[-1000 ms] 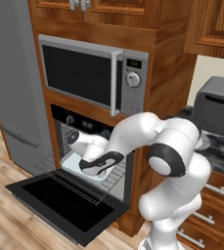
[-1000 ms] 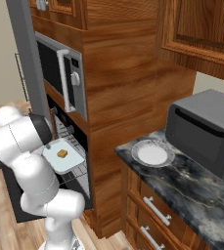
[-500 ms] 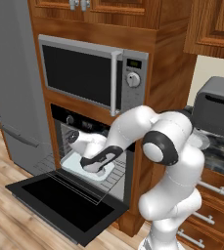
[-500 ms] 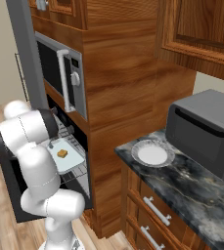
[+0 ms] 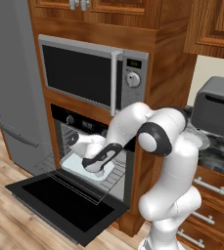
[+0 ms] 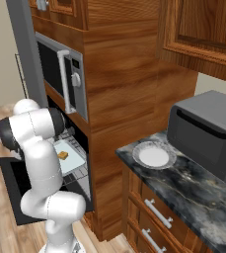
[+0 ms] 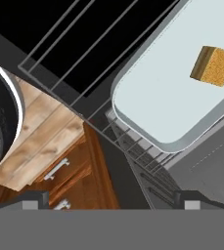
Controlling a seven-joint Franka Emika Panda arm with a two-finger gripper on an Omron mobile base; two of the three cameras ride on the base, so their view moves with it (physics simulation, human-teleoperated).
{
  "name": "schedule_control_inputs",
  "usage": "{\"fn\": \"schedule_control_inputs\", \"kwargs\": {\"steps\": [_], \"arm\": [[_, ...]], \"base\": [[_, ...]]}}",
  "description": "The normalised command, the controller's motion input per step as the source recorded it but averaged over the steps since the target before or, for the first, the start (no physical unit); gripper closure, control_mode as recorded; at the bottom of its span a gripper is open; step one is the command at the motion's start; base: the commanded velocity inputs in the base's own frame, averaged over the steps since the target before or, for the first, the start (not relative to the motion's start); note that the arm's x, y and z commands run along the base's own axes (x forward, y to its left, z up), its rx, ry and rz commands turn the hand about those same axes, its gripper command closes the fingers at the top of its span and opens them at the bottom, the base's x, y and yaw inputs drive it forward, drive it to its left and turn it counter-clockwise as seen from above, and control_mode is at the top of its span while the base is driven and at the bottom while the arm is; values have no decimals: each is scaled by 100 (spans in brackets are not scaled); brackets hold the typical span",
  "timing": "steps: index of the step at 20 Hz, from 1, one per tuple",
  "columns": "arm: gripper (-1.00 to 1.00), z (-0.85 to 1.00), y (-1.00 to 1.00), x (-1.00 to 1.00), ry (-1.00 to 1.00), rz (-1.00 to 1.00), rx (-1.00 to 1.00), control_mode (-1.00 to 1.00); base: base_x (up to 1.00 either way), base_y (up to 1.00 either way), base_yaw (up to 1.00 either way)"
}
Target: Take the baked cake out of the oven and place it on the plate for cooling. Then close the oven door.
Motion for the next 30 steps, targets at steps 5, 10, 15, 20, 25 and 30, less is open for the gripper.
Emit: {"fn": "schedule_control_inputs", "kwargs": {"steps": [5, 10, 15, 20, 25, 30], "arm": [[-100, -7, 4, 25, 0, 0, 0, -100], [-100, -11, 3, 24, 0, 0, 0, -100], [-100, -14, 2, 23, 0, 0, 0, -100], [-100, -20, 4, 23, 0, 0, 0, -100], [-100, -25, 6, 19, 0, 0, 0, -100], [-100, -23, 7, 23, 0, 0, 0, -100]], "base": [[0, 0, 0], [0, 0, 0], [0, 0, 0], [0, 0, 0], [0, 0, 0], [0, 0, 0]]}}
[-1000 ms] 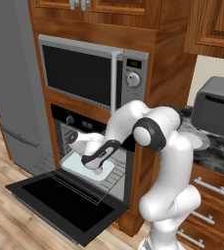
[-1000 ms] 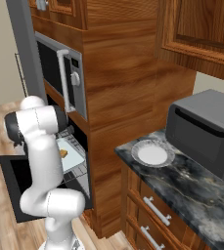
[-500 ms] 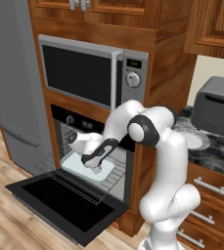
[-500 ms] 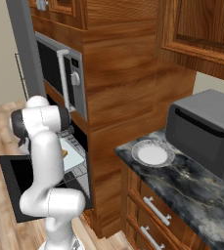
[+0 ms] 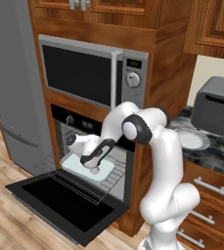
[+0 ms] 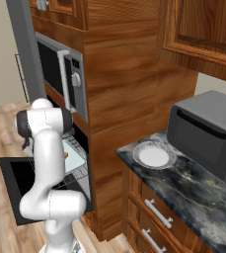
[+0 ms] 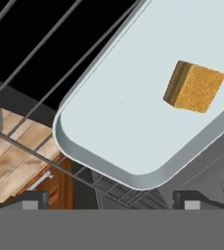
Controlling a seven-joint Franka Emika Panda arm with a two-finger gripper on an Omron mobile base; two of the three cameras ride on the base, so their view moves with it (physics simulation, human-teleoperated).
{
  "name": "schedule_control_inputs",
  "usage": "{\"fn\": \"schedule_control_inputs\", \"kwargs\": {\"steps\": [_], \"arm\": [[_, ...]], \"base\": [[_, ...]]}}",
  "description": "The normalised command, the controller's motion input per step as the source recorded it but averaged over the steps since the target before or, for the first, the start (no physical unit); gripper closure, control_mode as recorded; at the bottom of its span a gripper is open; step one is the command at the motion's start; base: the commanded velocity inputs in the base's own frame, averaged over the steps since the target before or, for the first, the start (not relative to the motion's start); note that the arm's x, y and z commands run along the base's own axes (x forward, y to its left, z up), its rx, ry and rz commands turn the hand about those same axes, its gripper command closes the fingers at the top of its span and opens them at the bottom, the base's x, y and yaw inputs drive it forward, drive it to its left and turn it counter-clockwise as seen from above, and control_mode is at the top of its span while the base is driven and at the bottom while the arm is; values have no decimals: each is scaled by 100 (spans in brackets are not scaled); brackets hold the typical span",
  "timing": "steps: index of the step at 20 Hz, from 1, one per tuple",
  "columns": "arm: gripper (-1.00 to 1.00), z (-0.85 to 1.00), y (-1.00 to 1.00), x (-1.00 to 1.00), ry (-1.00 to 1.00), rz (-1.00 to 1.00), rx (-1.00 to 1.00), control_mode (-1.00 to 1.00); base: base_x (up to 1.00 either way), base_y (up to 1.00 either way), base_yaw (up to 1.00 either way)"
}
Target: Take the baked cake out of the oven and place it on the plate for cooling. Then close the oven door.
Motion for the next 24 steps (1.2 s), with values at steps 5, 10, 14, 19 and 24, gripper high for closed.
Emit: {"fn": "schedule_control_inputs", "kwargs": {"steps": [5, 10, 14, 19, 24], "arm": [[-100, -20, 5, 24, 0, 0, 0, -100], [-100, -23, 8, 27, 0, 0, 0, -100], [-100, -22, 9, 33, 0, 0, 0, -100], [-100, -16, 6, 33, 0, 0, 0, -100], [-100, -18, 4, 20, 0, 0, 0, -100]], "base": [[0, 0, 0], [0, 0, 0], [0, 0, 0], [0, 0, 0], [0, 0, 0]]}}
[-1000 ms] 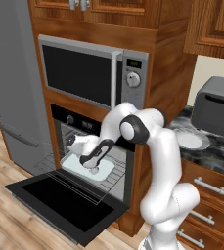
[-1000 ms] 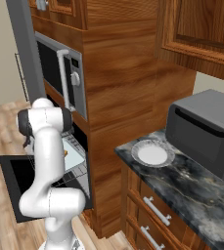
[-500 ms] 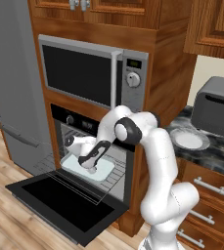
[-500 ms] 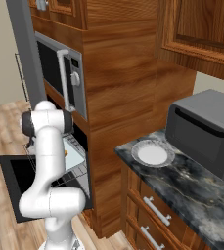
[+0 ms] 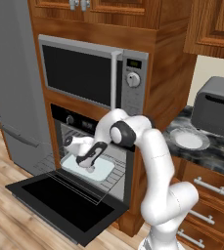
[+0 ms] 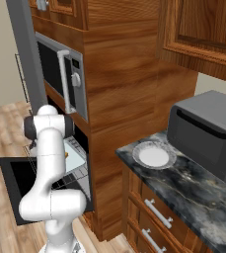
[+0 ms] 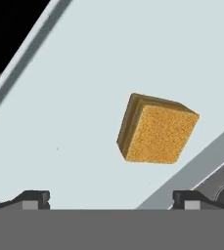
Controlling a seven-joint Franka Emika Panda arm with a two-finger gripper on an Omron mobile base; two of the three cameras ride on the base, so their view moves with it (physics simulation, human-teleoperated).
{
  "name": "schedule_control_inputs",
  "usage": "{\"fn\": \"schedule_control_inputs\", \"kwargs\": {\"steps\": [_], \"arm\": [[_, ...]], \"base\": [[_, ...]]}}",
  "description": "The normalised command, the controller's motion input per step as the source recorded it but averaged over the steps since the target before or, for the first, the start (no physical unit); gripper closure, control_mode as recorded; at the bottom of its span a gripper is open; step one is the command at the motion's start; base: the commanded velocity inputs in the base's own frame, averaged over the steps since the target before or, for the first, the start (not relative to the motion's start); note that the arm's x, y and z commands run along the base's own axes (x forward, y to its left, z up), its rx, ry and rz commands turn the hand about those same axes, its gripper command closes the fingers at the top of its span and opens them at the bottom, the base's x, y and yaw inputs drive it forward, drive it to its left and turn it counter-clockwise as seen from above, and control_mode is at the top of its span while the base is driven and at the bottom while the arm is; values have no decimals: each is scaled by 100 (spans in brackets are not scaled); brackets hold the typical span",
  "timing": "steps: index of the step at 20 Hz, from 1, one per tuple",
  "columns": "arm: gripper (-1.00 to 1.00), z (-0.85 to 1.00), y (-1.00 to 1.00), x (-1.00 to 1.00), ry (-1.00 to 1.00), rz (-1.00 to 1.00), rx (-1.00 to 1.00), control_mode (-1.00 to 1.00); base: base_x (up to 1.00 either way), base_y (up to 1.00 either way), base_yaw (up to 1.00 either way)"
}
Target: Take the baked cake out of the oven and place it on the plate for cooling. Then close the oven door.
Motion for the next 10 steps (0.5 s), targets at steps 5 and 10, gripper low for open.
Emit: {"fn": "schedule_control_inputs", "kwargs": {"steps": [5, 10], "arm": [[-100, -21, 4, 15, 0, 0, 0, -100], [-100, -19, 2, 21, 0, 0, 0, -100]], "base": [[0, 0, 0], [0, 0, 0]]}}
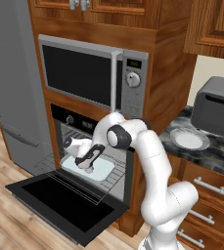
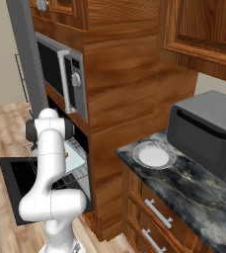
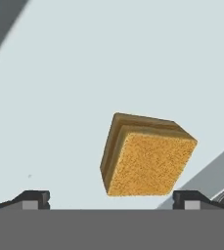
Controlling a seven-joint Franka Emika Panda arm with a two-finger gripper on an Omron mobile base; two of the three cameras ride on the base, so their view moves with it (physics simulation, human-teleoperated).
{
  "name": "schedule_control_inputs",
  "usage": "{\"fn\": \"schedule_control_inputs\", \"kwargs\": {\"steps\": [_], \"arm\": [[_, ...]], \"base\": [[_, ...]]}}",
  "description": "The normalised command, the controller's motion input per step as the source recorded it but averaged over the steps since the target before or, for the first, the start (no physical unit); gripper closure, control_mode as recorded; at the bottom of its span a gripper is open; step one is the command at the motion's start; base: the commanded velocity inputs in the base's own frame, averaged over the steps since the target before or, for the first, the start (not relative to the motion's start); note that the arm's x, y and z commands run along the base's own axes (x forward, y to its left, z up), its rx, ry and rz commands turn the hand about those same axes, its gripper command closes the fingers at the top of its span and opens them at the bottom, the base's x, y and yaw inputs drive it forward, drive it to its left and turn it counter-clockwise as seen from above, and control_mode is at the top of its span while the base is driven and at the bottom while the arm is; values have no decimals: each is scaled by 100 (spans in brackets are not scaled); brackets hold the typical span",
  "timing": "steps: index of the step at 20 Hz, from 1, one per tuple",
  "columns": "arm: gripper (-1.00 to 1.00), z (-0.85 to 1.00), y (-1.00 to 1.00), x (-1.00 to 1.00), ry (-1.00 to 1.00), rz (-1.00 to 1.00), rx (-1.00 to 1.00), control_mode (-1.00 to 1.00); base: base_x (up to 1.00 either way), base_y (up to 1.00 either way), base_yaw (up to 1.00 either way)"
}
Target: Take the baked cake out of the oven and place it on the plate for cooling. Then close the oven door.
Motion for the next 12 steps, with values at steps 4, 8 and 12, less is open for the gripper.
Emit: {"fn": "schedule_control_inputs", "kwargs": {"steps": [4, 8, 12], "arm": [[-100, -16, 1, 22, 0, 0, 0, -100], [-100, -19, 3, 18, 0, 0, 0, -100], [-100, -22, 6, 16, 0, 0, 0, -100]], "base": [[0, 0, 0], [0, 0, 0], [0, 0, 0]]}}
